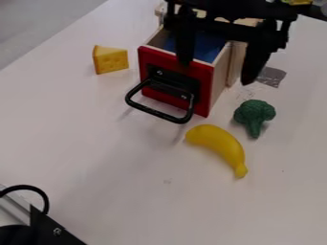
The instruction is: Open the drawer
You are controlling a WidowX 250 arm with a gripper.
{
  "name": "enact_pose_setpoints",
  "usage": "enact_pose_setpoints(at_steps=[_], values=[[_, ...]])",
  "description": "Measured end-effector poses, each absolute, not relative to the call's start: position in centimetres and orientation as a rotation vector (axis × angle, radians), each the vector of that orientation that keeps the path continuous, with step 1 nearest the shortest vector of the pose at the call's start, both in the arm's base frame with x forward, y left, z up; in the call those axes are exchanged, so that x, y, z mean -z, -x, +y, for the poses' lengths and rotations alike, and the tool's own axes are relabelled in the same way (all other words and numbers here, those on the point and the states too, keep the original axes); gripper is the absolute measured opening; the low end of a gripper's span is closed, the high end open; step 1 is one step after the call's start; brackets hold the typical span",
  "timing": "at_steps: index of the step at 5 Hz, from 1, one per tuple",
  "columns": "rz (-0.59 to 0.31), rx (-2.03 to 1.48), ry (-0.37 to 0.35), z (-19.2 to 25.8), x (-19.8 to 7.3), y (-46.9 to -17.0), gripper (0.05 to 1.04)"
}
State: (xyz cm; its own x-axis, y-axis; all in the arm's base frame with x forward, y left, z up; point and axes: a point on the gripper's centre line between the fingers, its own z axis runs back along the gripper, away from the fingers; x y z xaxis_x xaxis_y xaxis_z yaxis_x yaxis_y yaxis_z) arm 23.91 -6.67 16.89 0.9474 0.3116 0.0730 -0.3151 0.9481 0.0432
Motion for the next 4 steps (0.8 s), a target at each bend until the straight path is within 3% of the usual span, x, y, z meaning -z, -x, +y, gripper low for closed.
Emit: enact_pose_setpoints(at_steps=[4], values=[[-0.068,-0.308,-0.055,-6.72,-16.93,-23.89,0.998]])
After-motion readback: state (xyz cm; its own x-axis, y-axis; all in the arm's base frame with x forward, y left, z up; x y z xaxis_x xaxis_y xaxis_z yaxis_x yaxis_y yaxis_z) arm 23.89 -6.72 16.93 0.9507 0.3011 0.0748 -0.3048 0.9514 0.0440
